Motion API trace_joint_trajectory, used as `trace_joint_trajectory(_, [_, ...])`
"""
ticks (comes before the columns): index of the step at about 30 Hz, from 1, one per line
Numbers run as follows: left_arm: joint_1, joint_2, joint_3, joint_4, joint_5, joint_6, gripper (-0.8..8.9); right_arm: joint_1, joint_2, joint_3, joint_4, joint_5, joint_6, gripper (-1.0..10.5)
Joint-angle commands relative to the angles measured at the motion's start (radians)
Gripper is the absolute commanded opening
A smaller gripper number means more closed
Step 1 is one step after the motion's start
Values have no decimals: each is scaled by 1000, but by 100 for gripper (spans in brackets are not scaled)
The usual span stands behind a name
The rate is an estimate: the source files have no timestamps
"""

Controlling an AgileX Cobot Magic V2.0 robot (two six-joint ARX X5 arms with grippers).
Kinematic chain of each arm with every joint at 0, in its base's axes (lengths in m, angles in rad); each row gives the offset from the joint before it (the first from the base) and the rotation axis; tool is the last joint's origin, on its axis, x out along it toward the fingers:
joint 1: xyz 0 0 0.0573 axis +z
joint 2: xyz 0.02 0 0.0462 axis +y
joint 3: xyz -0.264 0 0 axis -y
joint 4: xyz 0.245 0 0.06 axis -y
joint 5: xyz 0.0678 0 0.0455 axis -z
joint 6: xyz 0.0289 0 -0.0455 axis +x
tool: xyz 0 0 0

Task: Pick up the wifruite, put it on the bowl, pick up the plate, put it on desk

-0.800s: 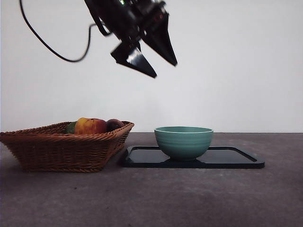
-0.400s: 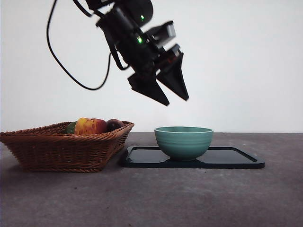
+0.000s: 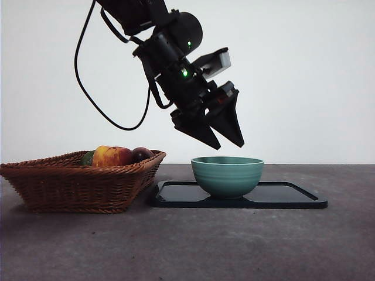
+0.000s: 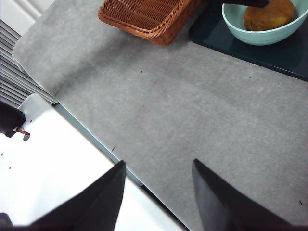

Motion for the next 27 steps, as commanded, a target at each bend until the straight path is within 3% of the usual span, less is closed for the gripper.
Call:
trace_joint_trajectory(1, [-11,39,31,21,-2,21,372,6,2,8,5,4,-9,220])
trace_joint_trajectory(27, [-16,93,31,43,-29,89,372,6,2,8,6,5,-9,220])
